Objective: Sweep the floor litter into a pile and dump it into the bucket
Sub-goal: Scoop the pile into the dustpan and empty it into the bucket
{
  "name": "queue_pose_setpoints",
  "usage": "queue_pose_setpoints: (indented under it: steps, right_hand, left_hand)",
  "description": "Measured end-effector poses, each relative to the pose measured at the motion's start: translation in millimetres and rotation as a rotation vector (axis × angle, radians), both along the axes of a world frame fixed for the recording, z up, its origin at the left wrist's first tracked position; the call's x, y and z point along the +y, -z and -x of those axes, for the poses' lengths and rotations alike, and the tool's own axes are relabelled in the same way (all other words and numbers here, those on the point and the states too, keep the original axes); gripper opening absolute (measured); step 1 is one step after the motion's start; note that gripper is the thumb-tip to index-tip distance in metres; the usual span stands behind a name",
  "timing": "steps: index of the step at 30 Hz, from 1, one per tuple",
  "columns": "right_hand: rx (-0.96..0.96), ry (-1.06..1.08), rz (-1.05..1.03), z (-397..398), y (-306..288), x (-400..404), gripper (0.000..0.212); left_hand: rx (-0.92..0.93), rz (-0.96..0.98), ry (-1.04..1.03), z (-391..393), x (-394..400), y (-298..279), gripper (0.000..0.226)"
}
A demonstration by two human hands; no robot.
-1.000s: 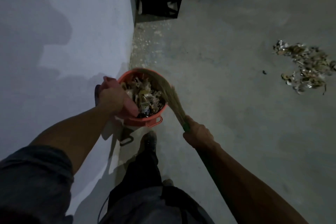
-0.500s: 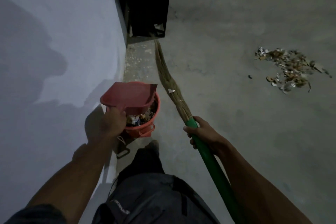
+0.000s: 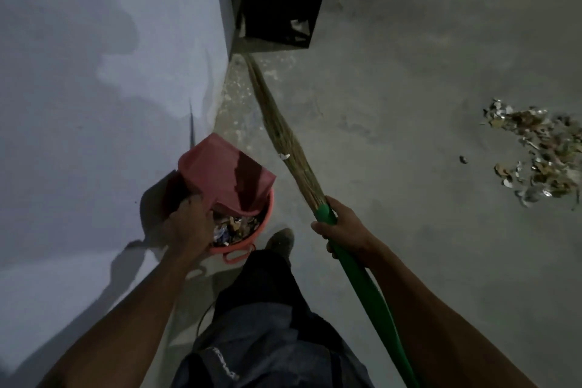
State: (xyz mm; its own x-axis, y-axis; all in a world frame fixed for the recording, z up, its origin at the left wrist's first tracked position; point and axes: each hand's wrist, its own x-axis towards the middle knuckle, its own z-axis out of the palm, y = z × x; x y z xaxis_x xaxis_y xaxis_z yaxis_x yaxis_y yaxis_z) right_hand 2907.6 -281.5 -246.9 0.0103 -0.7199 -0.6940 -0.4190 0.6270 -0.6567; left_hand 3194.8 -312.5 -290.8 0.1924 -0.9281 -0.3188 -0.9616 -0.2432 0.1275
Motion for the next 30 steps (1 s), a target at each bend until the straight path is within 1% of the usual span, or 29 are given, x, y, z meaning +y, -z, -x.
queue_pose_setpoints:
  steps: [2, 4, 9, 12, 15, 19, 24, 30]
  right_hand:
    - [0.006, -0.077, -0.041, -1, 3, -26, 0.059]
    - [0.017, -0.141, -0.071, -1, 6, -44, 0.057]
    - [0.032, -0.251, -0.105, -4, 14, -62, 0.049]
    - [0.032, -0.3, -0.118, -3, 20, -58, 0.048]
    - [0.02, -0.317, -0.144, 3, 26, -45, 0.044]
    - [0.047, -0.331, -0.14, 7, 24, -27, 0.039]
    - [0.097, -0.368, -0.11, 4, 11, -20, 0.035]
    - [0.182, -0.419, -0.068, -18, 0, -27, 0.035]
  left_hand:
    - [-0.048, 0.003, 0.018, -1, -11, -2, 0.022]
    - [-0.062, 0.045, 0.016, -3, -15, -8, 0.015]
    - [-0.091, 0.073, -0.009, 0, 6, -22, 0.011]
    - [-0.097, 0.163, 0.028, 5, 33, -31, 0.013]
    - [-0.144, 0.243, 0.071, 11, 65, -42, 0.026]
    - [-0.229, 0.243, 0.086, 19, 101, -57, 0.02]
    - [-0.231, 0.31, 0.108, 27, 136, -76, 0.023]
    - [-0.263, 0.325, 0.169, 21, 148, -100, 0.017]
